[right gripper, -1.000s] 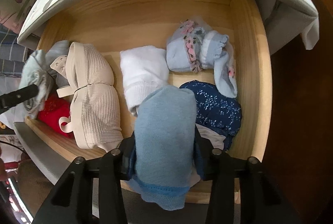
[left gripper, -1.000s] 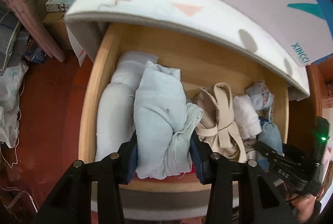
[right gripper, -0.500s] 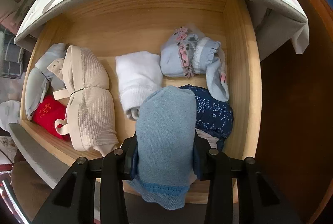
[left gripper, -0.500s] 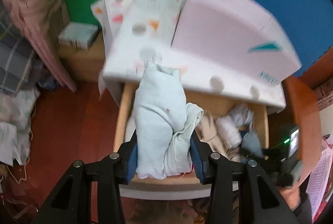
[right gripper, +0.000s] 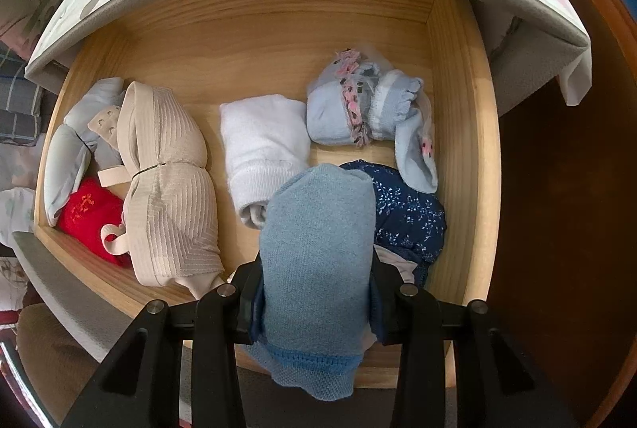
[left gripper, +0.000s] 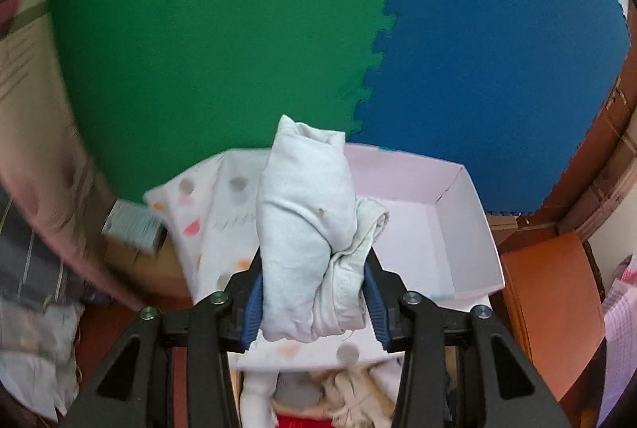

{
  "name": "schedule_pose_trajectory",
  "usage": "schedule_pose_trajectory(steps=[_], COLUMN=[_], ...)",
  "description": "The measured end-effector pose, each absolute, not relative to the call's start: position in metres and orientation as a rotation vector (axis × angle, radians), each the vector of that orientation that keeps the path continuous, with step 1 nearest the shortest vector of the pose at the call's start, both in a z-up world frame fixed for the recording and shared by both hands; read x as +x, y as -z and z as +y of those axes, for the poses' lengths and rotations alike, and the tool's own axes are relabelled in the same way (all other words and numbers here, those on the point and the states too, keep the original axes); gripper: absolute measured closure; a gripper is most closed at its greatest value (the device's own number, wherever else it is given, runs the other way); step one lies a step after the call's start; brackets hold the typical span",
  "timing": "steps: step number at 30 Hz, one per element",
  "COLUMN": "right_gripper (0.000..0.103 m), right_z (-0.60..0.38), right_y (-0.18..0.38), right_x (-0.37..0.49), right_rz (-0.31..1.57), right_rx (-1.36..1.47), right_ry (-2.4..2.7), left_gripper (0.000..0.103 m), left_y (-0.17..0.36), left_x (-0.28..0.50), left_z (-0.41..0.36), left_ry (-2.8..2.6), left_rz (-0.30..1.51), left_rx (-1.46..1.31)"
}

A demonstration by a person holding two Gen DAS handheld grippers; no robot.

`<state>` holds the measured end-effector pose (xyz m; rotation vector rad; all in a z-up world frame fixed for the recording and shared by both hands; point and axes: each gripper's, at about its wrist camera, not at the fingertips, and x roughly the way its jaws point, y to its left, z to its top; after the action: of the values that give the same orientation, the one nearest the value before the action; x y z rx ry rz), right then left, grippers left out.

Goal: Take underwear out of drawer
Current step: 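Lift the pale blue garment with the left gripper and release it into the white box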

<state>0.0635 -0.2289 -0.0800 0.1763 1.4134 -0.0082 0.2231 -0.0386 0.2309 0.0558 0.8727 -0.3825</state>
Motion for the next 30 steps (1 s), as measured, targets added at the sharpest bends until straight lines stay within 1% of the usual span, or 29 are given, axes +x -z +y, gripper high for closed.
schedule_pose_trajectory(steps=[5, 9, 16, 21, 26, 30], right_gripper=[0.067, 0.066, 0.066, 0.066, 0.066, 0.066], right_z=[-0.229, -0.229, -0.232, -0.231, -0.231, -0.231], right_y=[0.081, 0.082, 0.081, 0.081, 0.081, 0.081], right_x=[0.063, 0.063, 0.063, 0.064, 0.065, 0.064], right_rz=[1.412, 1.411, 1.413, 1.413, 1.410, 1.410], right_rx=[0.178, 0.179, 0.187, 0.187, 0.188, 0.192], right_ry=[0.003, -0.003, -0.013, -0.016, -0.015, -0.015], left_gripper=[0.059, 0.059, 0.059, 0.059, 0.059, 0.059], left_y=[-0.204, -0.165, -0.104, -0.087, -0.083, -0.083], left_x=[0.270, 0.299, 0.301, 0.293, 0.278, 0.269], left_z=[-0.079, -0.102, -0.117, -0.109, -0.112, -0.106], left_ry=[0.391, 0.391, 0.357, 0.294, 0.264, 0.250], left_rz=[0.925, 0.996, 1.088, 1.115, 1.127, 1.138], left_rx=[0.101, 0.126, 0.187, 0.207, 0.267, 0.243])
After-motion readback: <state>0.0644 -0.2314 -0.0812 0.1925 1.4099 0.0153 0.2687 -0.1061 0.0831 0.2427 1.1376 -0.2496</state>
